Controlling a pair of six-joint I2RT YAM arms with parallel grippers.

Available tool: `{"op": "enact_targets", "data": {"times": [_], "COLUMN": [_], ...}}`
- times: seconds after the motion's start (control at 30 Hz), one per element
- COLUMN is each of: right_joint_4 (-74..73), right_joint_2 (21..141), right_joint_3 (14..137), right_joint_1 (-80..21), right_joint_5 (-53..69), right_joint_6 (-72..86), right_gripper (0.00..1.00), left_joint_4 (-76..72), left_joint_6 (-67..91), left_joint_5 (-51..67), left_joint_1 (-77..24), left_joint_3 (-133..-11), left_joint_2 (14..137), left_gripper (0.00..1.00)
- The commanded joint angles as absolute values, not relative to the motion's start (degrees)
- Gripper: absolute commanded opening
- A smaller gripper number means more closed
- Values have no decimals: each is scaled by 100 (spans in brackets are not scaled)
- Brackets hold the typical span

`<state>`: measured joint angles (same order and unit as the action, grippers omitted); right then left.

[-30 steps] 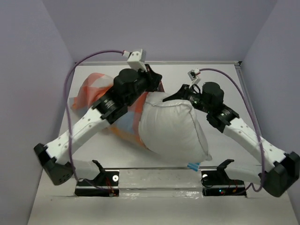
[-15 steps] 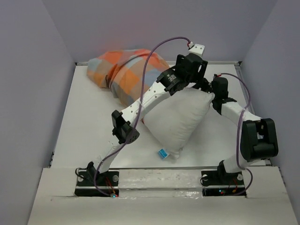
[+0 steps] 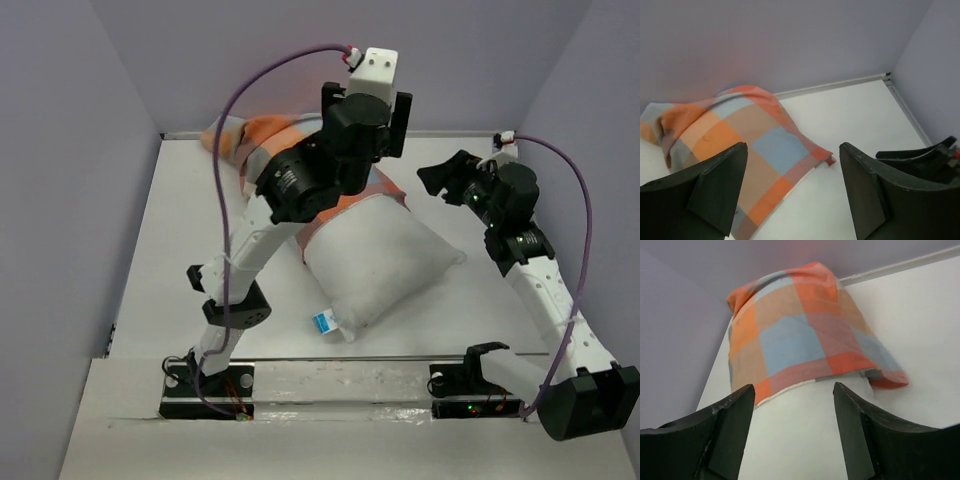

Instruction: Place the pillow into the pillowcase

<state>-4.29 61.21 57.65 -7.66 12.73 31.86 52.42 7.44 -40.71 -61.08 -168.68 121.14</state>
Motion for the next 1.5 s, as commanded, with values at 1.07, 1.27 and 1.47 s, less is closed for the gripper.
{"op": "enact_targets", "data": {"times": [1.07,1.27,1.47], "right_joint_4": [-1714,-1643,-1714], "right_joint_2": [5651,5345,4914], "right_joint_3": [4720,4342,4272], "right_joint_1": [-4307,-4307,-4254], "right_joint_5": [-272,-826,-589], "right_joint_6": [2311,2522,2575], "right_gripper": [60,30,0], "left_joint_4": [-1820,-1275,-1459], "left_joint_6": [912,1363,661], "left_joint_5": [-4217,-2462,-2057], "left_joint_1": [-6893,-5487,-5212], "left_joint_3": [-5784,-5756,-6028], "left_joint_2": [5879,6933,7821], "left_gripper": [95,95,95]}}
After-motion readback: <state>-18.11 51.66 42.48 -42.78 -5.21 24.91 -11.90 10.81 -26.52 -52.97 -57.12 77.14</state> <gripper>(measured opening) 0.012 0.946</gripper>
